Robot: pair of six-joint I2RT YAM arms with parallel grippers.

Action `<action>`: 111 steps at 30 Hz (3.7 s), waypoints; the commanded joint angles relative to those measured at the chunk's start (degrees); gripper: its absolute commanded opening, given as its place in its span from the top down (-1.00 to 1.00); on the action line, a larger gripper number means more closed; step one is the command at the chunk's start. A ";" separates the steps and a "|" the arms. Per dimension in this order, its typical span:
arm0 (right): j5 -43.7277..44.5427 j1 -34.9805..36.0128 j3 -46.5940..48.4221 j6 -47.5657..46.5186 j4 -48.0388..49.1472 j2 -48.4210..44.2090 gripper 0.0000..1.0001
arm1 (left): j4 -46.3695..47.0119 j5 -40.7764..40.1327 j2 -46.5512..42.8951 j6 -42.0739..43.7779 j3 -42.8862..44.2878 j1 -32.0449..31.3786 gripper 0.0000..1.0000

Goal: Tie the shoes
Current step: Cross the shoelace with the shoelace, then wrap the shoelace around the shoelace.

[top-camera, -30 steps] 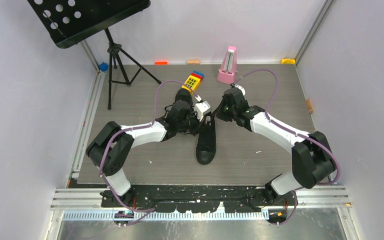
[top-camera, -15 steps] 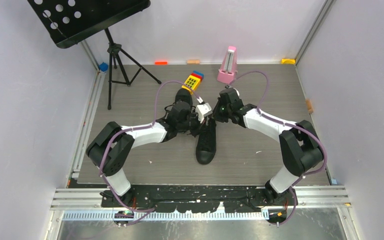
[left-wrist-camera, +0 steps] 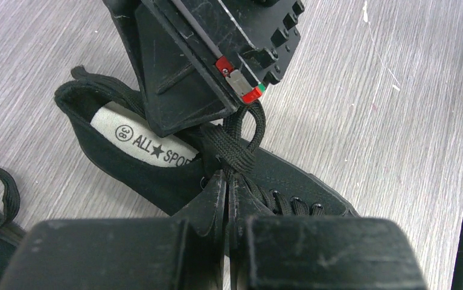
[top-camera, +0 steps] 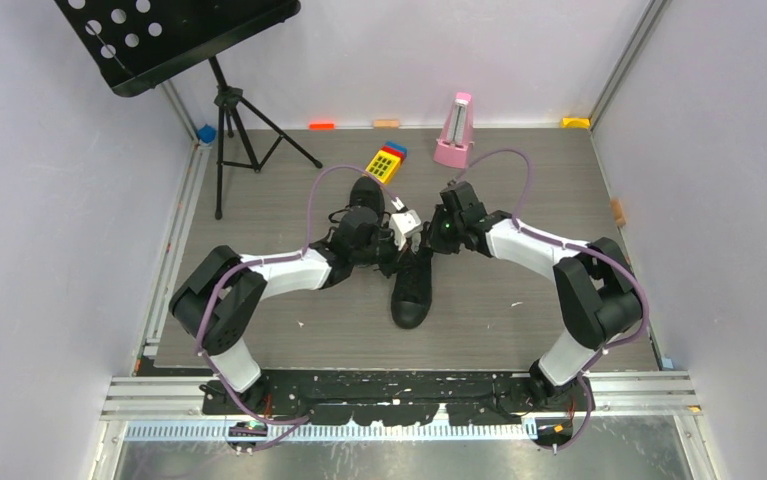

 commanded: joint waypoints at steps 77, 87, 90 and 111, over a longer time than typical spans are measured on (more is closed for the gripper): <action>-39.83 -6.52 -13.83 -41.52 23.38 -12.01 0.22 | 0.17 -0.08 -1.65 -0.65 1.51 -0.22 1.00; -38.48 -6.50 -11.25 -38.09 21.85 -11.35 0.85 | -0.48 -3.64 -2.33 -0.69 1.34 -0.21 1.00; -37.86 -6.49 -9.97 -36.70 21.22 -10.54 0.88 | -0.89 -5.79 -2.74 -0.75 1.18 -0.21 1.00; -35.82 -6.73 -8.21 -27.60 19.67 -7.38 1.00 | -1.73 -16.27 -5.12 -5.82 -0.38 -0.12 0.31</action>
